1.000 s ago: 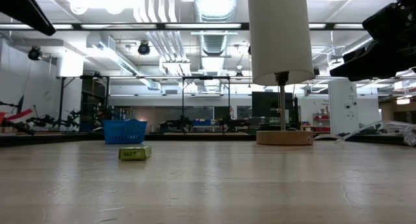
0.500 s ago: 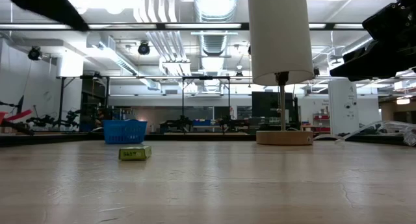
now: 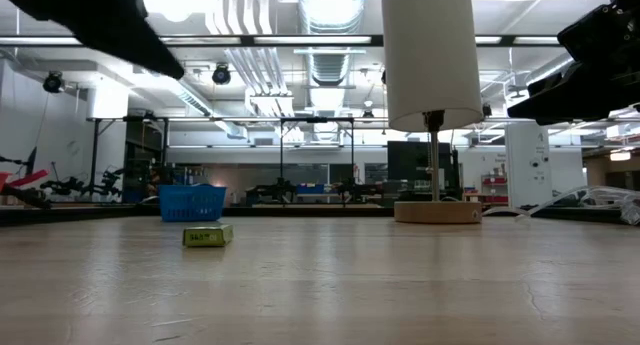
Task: Pick and place Stapler, Stapler remover, tape
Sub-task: Put the bottom green stapler pin box into the red basket
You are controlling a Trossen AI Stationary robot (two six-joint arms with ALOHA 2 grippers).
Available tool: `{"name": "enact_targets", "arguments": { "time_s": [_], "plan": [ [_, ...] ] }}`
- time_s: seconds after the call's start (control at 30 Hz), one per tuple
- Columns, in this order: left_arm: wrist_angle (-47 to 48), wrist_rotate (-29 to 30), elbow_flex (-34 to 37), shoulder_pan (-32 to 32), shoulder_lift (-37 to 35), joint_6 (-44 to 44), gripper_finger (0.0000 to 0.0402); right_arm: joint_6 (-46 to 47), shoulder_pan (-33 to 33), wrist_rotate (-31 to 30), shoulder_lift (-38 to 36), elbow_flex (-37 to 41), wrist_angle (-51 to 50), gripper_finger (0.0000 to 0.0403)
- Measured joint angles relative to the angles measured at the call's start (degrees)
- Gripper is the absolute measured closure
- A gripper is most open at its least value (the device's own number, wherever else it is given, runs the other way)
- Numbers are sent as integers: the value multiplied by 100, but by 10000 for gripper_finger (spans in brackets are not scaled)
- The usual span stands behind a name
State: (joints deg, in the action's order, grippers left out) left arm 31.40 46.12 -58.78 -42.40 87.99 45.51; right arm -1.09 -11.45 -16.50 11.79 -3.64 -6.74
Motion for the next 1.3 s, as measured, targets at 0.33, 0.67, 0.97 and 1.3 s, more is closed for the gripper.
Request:
{"name": "enact_targets", "arguments": {
  "time_s": [0.33,0.67,0.97,1.3],
  "plan": [
    [-1908,-1,333,193,-17,-1556,250,0,0,-1,0,0,1,394],
    [-1940,-303,362,548,-25,-2047,250,0,-1,0,0,1,0,394],
    [-1942,-657,332,783,-26,-2614,250,0,-1,0,0,1,0,394],
    [-1940,-838,347,1045,-79,-3131,250,0,-1,-2,-2,2,0,394]
  ]
}}
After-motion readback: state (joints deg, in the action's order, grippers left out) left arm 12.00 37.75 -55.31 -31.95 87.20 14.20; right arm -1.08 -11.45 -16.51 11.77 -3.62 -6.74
